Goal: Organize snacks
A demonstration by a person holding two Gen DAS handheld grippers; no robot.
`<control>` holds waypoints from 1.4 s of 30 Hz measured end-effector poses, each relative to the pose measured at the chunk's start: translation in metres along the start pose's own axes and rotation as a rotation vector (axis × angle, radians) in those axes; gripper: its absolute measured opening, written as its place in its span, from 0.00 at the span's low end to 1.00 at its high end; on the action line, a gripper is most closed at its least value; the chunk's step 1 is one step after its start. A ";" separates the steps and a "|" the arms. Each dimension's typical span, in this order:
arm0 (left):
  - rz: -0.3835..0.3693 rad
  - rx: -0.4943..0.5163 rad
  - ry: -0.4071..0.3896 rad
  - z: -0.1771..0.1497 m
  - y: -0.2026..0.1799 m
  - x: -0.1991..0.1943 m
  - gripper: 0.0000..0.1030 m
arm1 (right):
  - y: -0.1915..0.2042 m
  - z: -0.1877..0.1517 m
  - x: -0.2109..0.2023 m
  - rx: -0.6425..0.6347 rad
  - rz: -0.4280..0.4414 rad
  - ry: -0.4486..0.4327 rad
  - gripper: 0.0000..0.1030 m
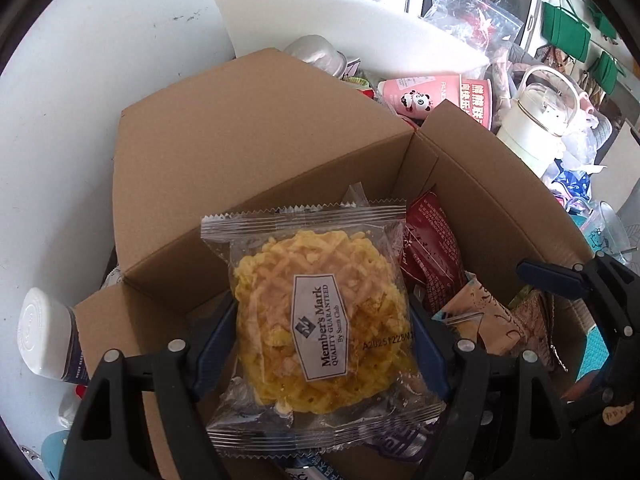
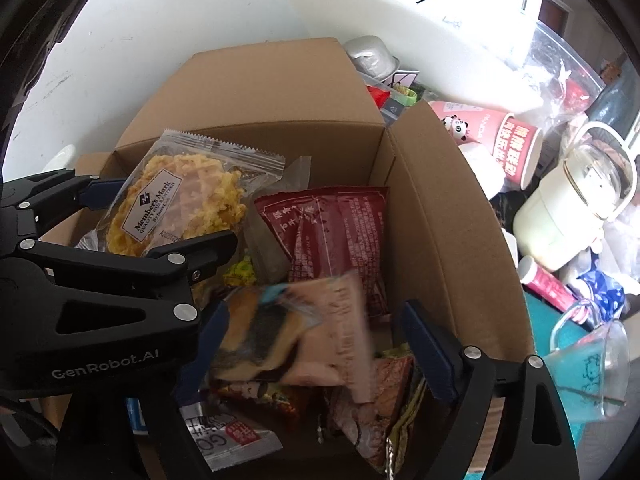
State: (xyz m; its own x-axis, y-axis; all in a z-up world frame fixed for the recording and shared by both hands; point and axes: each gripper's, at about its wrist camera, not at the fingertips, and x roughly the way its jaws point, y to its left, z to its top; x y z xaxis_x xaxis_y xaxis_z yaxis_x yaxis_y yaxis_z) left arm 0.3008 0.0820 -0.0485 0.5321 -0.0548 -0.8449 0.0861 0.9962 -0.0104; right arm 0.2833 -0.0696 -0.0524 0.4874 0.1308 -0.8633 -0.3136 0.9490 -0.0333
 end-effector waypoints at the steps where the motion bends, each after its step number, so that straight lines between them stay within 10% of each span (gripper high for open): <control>1: 0.001 -0.005 -0.011 0.000 0.000 -0.002 0.76 | 0.000 0.000 0.000 -0.002 -0.001 0.000 0.87; 42: 0.004 0.008 -0.397 -0.041 -0.014 -0.172 0.77 | -0.013 -0.043 -0.146 0.092 -0.094 -0.304 0.94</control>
State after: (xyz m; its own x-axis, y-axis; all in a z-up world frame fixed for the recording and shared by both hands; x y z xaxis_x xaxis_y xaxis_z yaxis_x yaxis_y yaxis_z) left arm 0.1734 0.0804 0.0752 0.8164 -0.0738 -0.5728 0.0889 0.9960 -0.0016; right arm 0.1811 -0.1137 0.0529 0.7357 0.1083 -0.6686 -0.1881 0.9810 -0.0481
